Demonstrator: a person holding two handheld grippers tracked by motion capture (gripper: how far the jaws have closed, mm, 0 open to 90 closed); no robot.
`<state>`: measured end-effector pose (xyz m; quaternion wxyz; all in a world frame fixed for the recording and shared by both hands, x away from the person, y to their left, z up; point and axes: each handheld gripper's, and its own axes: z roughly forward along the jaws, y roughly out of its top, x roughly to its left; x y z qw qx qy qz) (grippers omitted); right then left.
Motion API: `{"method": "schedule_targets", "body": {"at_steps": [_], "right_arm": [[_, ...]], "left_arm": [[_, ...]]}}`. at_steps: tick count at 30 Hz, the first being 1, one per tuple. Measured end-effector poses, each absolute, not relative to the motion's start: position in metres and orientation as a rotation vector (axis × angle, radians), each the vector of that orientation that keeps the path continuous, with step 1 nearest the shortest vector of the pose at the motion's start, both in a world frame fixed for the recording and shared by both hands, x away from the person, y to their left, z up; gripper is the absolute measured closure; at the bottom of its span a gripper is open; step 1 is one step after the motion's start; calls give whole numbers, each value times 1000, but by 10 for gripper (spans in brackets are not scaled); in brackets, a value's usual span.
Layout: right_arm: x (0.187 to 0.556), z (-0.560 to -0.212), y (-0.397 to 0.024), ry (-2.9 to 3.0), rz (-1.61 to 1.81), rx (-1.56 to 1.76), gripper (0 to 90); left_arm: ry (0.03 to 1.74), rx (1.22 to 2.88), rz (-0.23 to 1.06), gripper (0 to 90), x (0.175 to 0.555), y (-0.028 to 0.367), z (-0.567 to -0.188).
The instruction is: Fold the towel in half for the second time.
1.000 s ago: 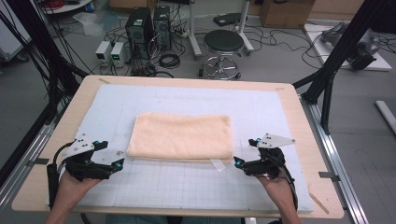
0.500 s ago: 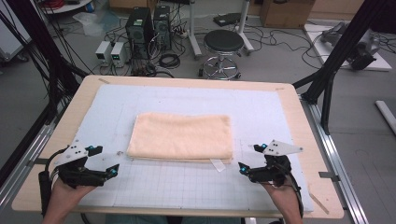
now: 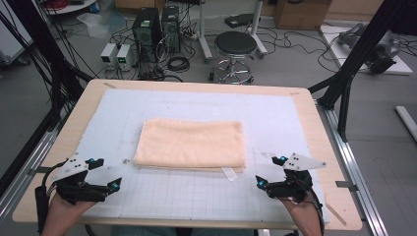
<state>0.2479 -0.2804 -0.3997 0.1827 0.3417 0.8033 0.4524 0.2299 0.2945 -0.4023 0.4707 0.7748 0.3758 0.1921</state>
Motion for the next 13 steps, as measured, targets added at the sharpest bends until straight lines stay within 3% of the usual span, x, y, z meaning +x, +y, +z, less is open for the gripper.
{"method": "schedule_targets", "body": {"at_steps": [13], "right_arm": [[248,-401,-278,2266,1268,951,118]], "left_arm": [[913,1898,471,65,232,293,-405]]}}
